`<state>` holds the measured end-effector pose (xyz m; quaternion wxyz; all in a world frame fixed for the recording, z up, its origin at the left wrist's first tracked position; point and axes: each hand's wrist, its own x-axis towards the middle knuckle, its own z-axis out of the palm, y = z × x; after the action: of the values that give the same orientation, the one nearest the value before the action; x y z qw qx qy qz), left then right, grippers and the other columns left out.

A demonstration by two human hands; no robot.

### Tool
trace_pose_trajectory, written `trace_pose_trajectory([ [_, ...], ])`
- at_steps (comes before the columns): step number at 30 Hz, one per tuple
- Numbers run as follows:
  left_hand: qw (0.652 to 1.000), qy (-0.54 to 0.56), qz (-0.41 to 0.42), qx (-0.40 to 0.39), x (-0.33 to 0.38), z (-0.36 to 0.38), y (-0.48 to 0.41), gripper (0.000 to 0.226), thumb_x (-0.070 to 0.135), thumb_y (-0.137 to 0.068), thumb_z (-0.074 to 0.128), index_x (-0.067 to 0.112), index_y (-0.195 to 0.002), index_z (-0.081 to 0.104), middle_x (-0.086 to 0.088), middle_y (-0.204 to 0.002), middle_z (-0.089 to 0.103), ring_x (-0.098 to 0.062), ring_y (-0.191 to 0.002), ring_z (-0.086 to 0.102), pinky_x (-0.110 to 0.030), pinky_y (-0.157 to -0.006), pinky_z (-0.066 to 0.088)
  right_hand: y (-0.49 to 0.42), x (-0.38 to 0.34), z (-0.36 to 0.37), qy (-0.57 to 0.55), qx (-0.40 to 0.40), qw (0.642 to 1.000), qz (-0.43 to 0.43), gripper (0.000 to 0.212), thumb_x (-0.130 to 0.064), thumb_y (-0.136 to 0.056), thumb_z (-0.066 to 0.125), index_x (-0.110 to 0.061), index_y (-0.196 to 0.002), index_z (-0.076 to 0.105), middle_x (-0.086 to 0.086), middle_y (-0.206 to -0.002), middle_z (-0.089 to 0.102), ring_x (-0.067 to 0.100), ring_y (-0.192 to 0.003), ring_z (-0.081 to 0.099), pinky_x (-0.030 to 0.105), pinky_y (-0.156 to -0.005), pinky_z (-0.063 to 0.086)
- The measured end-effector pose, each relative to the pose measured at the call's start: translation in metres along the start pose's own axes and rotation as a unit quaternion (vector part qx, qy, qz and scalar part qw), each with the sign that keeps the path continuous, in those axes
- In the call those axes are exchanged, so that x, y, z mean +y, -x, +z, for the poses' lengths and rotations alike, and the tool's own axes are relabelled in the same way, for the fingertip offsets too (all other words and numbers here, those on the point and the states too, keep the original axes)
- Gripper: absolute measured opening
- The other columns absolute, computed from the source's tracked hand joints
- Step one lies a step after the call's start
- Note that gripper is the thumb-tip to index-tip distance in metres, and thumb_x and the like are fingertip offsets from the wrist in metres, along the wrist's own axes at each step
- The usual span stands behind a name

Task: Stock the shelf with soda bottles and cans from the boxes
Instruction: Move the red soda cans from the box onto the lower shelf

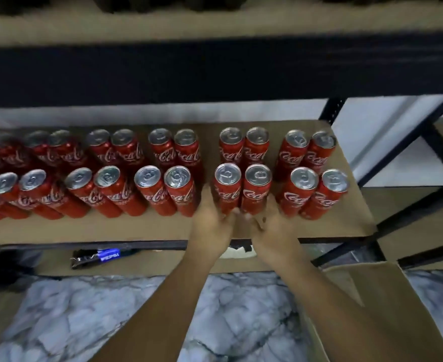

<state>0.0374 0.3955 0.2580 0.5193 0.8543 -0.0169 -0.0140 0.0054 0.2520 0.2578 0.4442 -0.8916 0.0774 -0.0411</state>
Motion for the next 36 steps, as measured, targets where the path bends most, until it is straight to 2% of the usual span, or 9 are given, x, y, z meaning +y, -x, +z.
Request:
trace_pose_trajectory([
  [3,1.000,0.008,-0.017,-0.010,-0.016,0.007,-0.014,0.077,0.028,-0.091,0.070,0.041,-0.152,0.024,0.009,-0.142,0.058,-0.011,-0.132,0.054,-0.042,-0.112,0.045,-0.009,0.015,0.018,0.005,0.038,0.999,0.008,0.059,-0.030,-0.096,0.062,-0.020,-0.147,0.037,0.002,-0.134,0.060,0.025,-0.120,0.061,0.044,-0.099,0.051],
  [6,0.999,-0.010,-0.021,-0.030,-0.028,0.014,-0.024,0.077,0.018,-0.093,0.071,0.033,-0.154,0.027,0.008,-0.141,0.058,-0.013,-0.132,0.053,-0.036,-0.112,0.043,-0.016,0.027,0.028,0.000,0.064,0.998,0.017,0.052,-0.027,-0.097,0.063,-0.021,-0.143,0.038,0.003,-0.130,0.064,0.024,-0.117,0.063,0.044,-0.096,0.053],
  [11,1.000,0.000,-0.022,0.018,-0.038,0.020,-0.021,0.061,0.007,-0.090,0.074,0.022,-0.142,0.046,0.006,-0.130,0.065,-0.002,-0.117,0.057,0.002,-0.084,0.039,-0.018,0.035,0.032,-0.005,0.097,0.995,0.004,0.045,-0.022,-0.098,0.064,-0.018,-0.139,0.046,-0.011,-0.115,0.063,0.005,-0.102,0.059,0.013,-0.081,0.041],
  [13,0.999,0.019,-0.020,0.032,-0.040,0.021,-0.018,0.060,0.008,-0.090,0.076,0.023,-0.140,0.047,0.006,-0.129,0.066,-0.004,-0.119,0.060,-0.004,-0.090,0.045,-0.017,0.036,0.031,0.001,0.094,0.996,-0.008,0.046,-0.023,-0.098,0.064,-0.018,-0.139,0.046,-0.009,-0.117,0.065,0.008,-0.103,0.061,0.014,-0.081,0.041],
  [16,0.999,0.016,-0.010,0.047,-0.041,0.022,-0.015,0.062,0.026,-0.089,0.079,0.027,-0.141,0.045,0.009,-0.130,0.066,-0.009,-0.122,0.061,-0.031,-0.102,0.052,-0.017,0.037,0.031,0.004,0.088,0.996,-0.014,0.047,-0.027,-0.098,0.064,-0.020,-0.140,0.046,-0.006,-0.114,0.069,0.009,-0.101,0.064,0.013,-0.079,0.043],
  [19,0.998,0.023,-0.013,0.052,-0.041,0.022,-0.014,0.064,0.032,-0.086,0.081,0.029,-0.141,0.047,0.011,-0.128,0.066,-0.007,-0.120,0.061,-0.032,-0.103,0.052,-0.016,0.038,0.028,0.005,0.089,0.996,-0.019,0.049,-0.031,-0.097,0.066,-0.019,-0.140,0.046,-0.008,-0.108,0.069,0.004,-0.092,0.064,0.001,-0.073,0.041],
  [24,0.997,0.039,-0.024,0.057,-0.042,0.018,-0.011,0.064,0.036,-0.084,0.082,0.032,-0.139,0.050,0.016,-0.124,0.066,-0.003,-0.116,0.062,-0.029,-0.101,0.053,-0.013,0.035,0.028,-0.040,0.085,0.996,0.005,0.052,-0.031,-0.092,0.073,-0.017,-0.136,0.049,-0.007,-0.107,0.069,-0.017,-0.088,0.060,0.000,-0.074,0.044],
  [32,1.000,0.004,0.006,0.029,-0.040,0.011,-0.001,0.066,0.033,-0.092,0.075,0.033,-0.149,0.042,0.019,-0.127,0.065,0.004,-0.113,0.061,-0.017,-0.097,0.050,-0.003,0.026,0.022,-0.068,0.067,0.995,0.016,0.059,-0.029,-0.091,0.076,-0.017,-0.142,0.047,-0.012,-0.114,0.067,-0.027,-0.088,0.055,-0.004,-0.076,0.042],
  [36,0.999,-0.037,0.025,0.022,-0.025,-0.007,0.027,0.067,0.034,-0.098,0.066,0.040,-0.156,0.032,0.029,-0.141,0.052,0.011,-0.123,0.048,-0.008,-0.100,0.041,0.019,0.014,0.005,-0.030,0.048,0.998,-0.021,0.060,-0.038,-0.098,0.064,-0.022,-0.151,0.041,-0.012,-0.131,0.062,-0.008,-0.105,0.063,0.018,-0.093,0.053],
])
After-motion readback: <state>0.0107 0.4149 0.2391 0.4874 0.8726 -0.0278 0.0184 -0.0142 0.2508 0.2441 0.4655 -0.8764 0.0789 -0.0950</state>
